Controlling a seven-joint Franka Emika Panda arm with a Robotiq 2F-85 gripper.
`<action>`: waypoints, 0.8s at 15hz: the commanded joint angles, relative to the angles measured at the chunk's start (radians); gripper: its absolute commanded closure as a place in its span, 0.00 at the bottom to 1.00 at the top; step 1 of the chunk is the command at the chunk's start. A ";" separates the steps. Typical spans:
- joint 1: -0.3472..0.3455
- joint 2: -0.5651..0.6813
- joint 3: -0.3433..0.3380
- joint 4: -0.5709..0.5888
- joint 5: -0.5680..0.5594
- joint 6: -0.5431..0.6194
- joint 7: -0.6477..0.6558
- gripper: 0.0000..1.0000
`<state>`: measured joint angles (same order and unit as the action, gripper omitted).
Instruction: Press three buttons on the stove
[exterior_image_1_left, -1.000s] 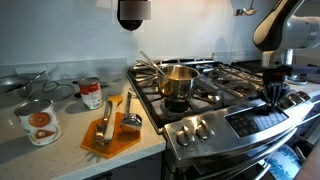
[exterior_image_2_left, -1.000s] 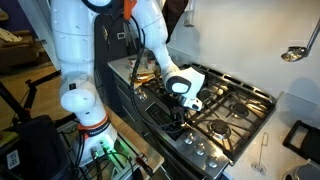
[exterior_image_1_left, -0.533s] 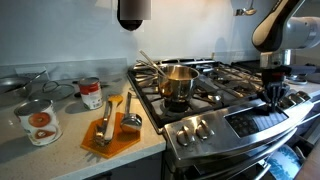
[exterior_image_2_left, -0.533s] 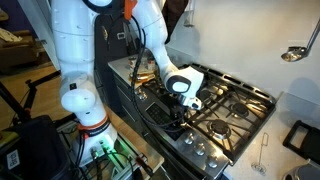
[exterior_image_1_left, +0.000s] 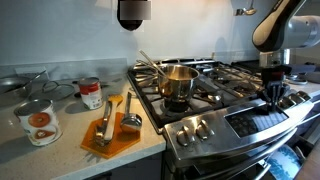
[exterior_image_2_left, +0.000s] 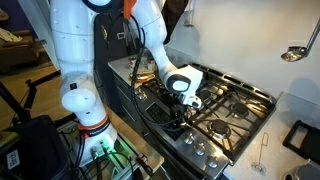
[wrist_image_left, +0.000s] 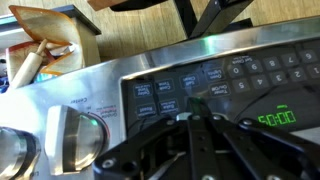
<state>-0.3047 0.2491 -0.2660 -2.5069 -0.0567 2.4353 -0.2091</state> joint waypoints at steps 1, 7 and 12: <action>-0.001 -0.144 -0.030 -0.074 -0.055 -0.002 0.005 1.00; 0.009 -0.464 -0.017 -0.204 -0.270 0.058 0.109 0.67; -0.003 -0.741 0.078 -0.265 -0.337 0.026 0.164 0.29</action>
<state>-0.3001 -0.3045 -0.2293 -2.6941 -0.3588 2.4760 -0.0806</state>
